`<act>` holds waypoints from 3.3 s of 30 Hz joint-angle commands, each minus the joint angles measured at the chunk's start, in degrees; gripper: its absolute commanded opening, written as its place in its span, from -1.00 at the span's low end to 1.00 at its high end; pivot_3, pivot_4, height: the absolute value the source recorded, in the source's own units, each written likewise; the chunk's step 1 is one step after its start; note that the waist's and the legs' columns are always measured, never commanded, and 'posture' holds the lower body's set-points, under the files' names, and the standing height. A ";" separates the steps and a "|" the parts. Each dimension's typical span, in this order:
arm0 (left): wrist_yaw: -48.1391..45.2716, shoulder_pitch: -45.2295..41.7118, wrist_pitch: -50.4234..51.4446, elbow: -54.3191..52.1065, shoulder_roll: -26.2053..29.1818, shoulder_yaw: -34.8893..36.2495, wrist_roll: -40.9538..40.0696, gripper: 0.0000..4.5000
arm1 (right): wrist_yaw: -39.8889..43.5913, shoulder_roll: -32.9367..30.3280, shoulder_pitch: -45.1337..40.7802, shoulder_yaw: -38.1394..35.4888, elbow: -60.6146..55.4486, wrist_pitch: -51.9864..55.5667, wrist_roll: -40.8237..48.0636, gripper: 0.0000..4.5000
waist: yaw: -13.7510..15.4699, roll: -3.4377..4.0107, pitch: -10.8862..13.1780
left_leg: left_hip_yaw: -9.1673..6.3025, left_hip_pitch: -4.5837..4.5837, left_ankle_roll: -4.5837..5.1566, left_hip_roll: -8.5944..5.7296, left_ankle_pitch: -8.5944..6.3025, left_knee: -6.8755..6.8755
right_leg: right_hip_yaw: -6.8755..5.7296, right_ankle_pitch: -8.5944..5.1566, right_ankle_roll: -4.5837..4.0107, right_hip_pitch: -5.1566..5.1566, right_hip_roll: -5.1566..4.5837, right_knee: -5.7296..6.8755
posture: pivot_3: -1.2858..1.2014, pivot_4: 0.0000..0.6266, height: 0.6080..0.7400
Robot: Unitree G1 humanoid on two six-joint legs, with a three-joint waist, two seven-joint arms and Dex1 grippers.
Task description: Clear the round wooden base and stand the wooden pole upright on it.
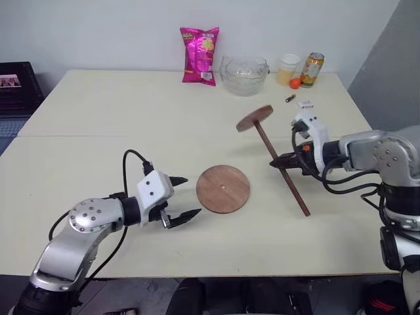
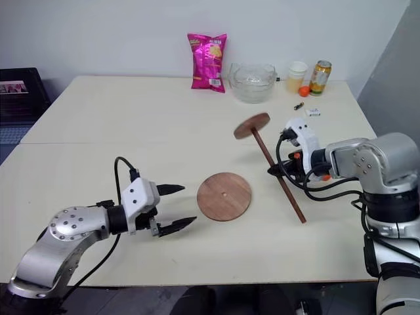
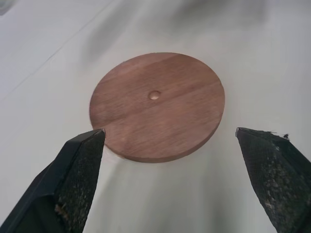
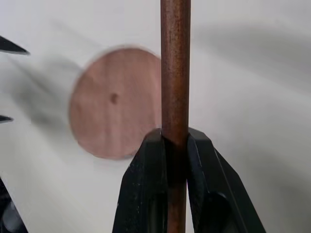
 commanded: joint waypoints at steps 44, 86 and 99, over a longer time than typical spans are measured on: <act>-7.40 6.97 -5.99 1.62 4.02 6.78 -3.65 1.00 | 8.31 30.90 21.11 14.99 14.23 -90.55 -21.90 -0.91 | -0.23 0.05 0.03 | 0.01 0.16 -0.02 0.04 0.01 -0.02 | 0.04 0.00 -0.02 0.04 0.03 0.05 | 0.03 -0.52 1.00; -7.19 5.46 -4.96 1.41 3.93 5.70 -3.56 1.00 | 8.83 28.52 22.10 15.13 19.05 -92.96 -23.10 -0.91 | -0.22 0.03 0.01 | 0.00 0.19 -0.02 0.04 0.01 -0.02 | 0.04 0.00 -0.02 0.07 0.04 0.06 | 0.03 -0.52 1.00; -7.31 5.27 -5.40 1.94 3.69 5.51 -2.97 1.00 | 8.87 27.60 22.49 16.88 16.55 -90.83 -24.41 -0.91 | -0.19 0.03 0.00 | 0.01 0.19 -0.02 0.04 0.01 -0.02 | 0.04 0.00 -0.02 0.08 0.04 0.06 | 0.03 -0.52 1.00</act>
